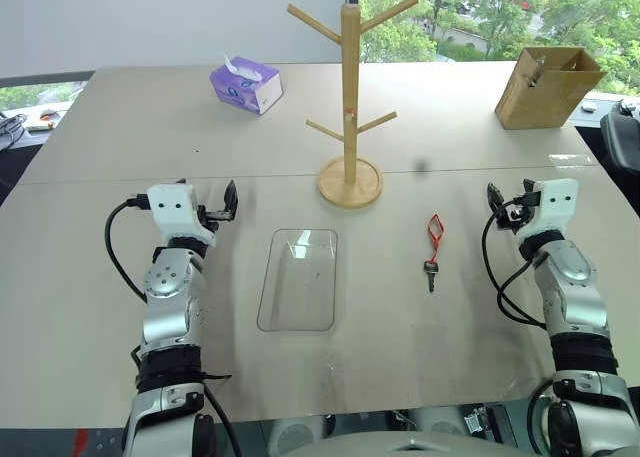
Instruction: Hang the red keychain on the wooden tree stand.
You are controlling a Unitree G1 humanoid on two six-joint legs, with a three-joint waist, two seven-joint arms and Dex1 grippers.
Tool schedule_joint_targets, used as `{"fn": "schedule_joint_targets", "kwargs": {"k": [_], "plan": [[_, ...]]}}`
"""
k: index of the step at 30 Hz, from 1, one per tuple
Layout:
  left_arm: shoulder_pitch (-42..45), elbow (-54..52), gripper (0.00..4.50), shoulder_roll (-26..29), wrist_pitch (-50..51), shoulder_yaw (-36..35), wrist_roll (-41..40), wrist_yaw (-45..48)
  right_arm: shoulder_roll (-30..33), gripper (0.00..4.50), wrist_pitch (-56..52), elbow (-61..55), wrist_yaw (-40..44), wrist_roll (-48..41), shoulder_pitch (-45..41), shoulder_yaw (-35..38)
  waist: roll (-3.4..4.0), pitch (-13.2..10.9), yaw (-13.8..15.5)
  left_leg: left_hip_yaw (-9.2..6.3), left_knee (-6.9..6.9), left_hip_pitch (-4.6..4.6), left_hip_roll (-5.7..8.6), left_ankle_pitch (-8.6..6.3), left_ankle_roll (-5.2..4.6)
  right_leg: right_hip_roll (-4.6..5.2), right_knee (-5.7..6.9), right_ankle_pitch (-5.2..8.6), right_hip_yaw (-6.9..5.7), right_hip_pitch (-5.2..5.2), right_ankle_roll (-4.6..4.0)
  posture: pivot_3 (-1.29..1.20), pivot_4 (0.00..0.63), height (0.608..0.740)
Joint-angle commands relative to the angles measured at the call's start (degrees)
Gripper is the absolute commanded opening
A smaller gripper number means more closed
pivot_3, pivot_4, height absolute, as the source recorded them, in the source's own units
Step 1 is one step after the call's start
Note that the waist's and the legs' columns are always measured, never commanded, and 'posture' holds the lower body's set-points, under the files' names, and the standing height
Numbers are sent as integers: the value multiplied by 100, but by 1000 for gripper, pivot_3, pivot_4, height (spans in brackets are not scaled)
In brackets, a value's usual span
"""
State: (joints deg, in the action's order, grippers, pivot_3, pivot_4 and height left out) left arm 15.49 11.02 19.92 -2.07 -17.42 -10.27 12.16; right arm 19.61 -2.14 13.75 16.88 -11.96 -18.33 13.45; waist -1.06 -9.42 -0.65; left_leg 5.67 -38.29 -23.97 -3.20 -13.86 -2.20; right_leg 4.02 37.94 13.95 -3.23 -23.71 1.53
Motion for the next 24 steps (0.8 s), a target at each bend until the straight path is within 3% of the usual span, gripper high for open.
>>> {"fn": "schedule_joint_targets", "kwargs": {"k": [1, 24], "plan": [[50, -34, 4500, 61, -151, -60, -50, 25, 53, 3612, 133, -188, -22, -35, -41, 101, 0, 0, 0, 0, 0, 0, 0, 0, 0, 0, 0, 0, 0, 0, 0, 0, 150, 740], [3, -25, 4500, 43, -165, -76, -66, 33, 93, 3612, 119, -236, 170, -217, 36, 177, 0, 0, 0, 0, 0, 0, 0, 0, 0, 0, 0, 0, 0, 0, 0, 0, 150, 740]]}}
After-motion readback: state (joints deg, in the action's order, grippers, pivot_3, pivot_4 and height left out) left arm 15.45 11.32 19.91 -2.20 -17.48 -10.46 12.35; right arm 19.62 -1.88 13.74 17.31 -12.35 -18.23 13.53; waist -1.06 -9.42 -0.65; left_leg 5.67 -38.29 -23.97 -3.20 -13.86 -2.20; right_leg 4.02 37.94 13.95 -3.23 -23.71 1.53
